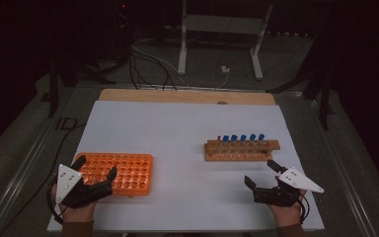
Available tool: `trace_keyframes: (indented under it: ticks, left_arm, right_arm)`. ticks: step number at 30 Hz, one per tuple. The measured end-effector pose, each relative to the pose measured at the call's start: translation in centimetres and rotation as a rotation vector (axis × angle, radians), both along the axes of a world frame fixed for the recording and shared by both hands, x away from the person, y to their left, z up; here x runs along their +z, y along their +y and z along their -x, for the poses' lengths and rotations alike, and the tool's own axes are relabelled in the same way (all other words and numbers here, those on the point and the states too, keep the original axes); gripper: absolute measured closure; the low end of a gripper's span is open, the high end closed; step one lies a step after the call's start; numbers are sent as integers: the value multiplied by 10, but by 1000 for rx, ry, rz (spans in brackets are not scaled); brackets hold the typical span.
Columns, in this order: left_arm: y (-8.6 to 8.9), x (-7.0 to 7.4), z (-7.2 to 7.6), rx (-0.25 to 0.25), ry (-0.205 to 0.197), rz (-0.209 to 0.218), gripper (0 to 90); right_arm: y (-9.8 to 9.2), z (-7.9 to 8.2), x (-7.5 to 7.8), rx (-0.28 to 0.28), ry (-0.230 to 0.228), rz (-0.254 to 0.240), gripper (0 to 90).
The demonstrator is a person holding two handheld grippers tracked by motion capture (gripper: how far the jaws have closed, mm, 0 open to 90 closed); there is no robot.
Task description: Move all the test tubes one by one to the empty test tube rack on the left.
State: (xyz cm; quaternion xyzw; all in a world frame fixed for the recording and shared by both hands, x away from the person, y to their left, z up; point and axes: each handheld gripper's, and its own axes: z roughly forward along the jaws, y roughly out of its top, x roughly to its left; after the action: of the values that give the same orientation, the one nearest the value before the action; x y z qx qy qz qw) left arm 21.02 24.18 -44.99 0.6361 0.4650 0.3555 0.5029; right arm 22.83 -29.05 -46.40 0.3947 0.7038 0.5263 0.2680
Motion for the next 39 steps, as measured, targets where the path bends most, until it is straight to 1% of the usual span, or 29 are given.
trace_keyframes:
  ticks: [5, 8, 11, 15, 16, 19, 21, 23, 24, 26, 27, 29, 31, 34, 36, 38, 39]
  left_arm:
    - [0, -1, 0, -1, 7, 0, 4]
    - [0, -1, 0, 0, 9, 5, 4]
    - [0, 0, 0, 2, 7, 11, 5]
    - [1, 0, -1, -7, 7, 21, 4]
    - [2, -2, -3, -10, 19, 31, 4]
    - [3, -2, -3, -7, 24, 40, 4]
    - [4, -3, -2, -10, 18, 40, 4]
    - [4, -4, -2, -15, 12, 29, 5]
    - [4, -4, -2, -15, 12, 29, 5]
    - [4, -5, -3, -17, 16, 22, 5]
    - [4, -5, -3, -19, 21, 31, 4]
    - [4, -4, -3, -18, 23, 32, 4]
    - [3, -4, -3, -18, 23, 38, 4]
    - [3, -4, -2, -15, 27, 38, 5]
    - [2, -3, -1, -13, 26, 34, 5]
    - [2, -3, -1, -10, 24, 35, 4]
    - [2, -3, -1, -8, 24, 38, 5]
  right_arm:
    - [-4, 0, -2, 8, -26, -27, 0]
    - [-4, 1, -1, 12, -34, -17, 0]
    - [-5, 1, 0, 8, -29, -22, 1]
    - [-8, -1, 2, -19, -24, -20, 6]
    - [-9, -2, 3, -21, -20, -26, 6]
    - [-11, -5, 5, -27, -1, -20, 5]
    - [-12, -8, 8, -29, 4, -19, 6]
    - [-13, -12, 12, -33, 3, -18, 5]
    - [-13, -12, 12, -33, 3, -18, 5]
    - [-15, -17, 18, -44, 3, -17, 5]
    - [-17, -20, 19, -49, 4, -18, 5]
    - [-19, -25, 22, -57, 7, -19, 5]
    - [-22, -30, 24, -63, 19, -24, 5]
    - [-24, -35, 25, -69, 21, -25, 6]
    - [-27, -42, 26, -77, 27, -21, 6]
    - [-28, -44, 26, -80, 26, -20, 6]
    - [-30, -49, 25, -85, 39, -27, 6]
